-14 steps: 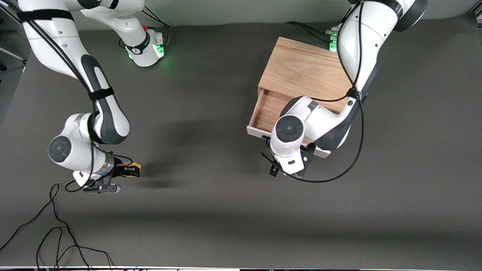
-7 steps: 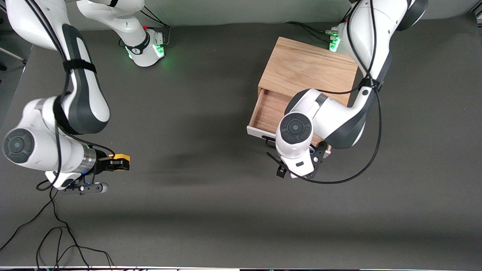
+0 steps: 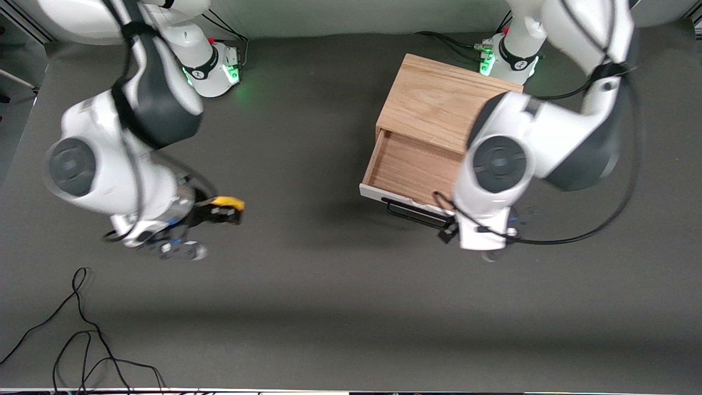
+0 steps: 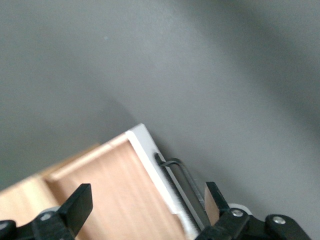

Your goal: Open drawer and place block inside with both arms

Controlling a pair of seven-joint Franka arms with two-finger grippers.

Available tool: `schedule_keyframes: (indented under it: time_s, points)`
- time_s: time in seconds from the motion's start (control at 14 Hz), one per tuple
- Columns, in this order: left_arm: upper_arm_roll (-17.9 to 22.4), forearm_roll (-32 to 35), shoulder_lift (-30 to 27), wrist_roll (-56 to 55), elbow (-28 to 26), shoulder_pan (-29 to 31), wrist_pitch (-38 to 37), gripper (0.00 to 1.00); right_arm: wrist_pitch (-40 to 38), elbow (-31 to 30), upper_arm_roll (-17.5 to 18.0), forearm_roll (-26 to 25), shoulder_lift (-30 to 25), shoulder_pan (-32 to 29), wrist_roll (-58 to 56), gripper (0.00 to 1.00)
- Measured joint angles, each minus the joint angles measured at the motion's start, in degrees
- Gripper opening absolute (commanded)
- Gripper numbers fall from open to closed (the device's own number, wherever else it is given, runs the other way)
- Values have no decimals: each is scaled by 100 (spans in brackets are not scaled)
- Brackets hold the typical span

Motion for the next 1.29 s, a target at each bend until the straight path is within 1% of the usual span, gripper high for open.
schedule_keyframes:
  time_s: [0.14, 0.43, 0.57, 0.71, 0.93, 1.29]
  points:
    - [5, -202, -354, 974, -202, 490, -107, 100, 97, 167, 149, -64, 114, 483, 749, 31]
    - [18, -604, -1068, 2850, -688, 1518, -449, 100, 617, 872, 169, -149, 705, 1479, 1904, 32]
    - [24, -776, -1293, 3696, -794, 1994, -630, 100, 965, 1178, 170, -172, 1047, 1869, 2265, 32]
    - [26, -831, -1463, 4411, -914, 2372, -698, 100, 1340, 1312, 170, -175, 1299, 2168, 2424, 32]
    - [28, -897, -1750, 5181, -1283, 2749, -662, 100, 1656, 1343, 166, -250, 1612, 2526, 2569, 32]
    - [25, -918, -2310, 5355, -2088, 2761, -168, 100, 2203, 1346, 166, -526, 2343, 2939, 3296, 32]
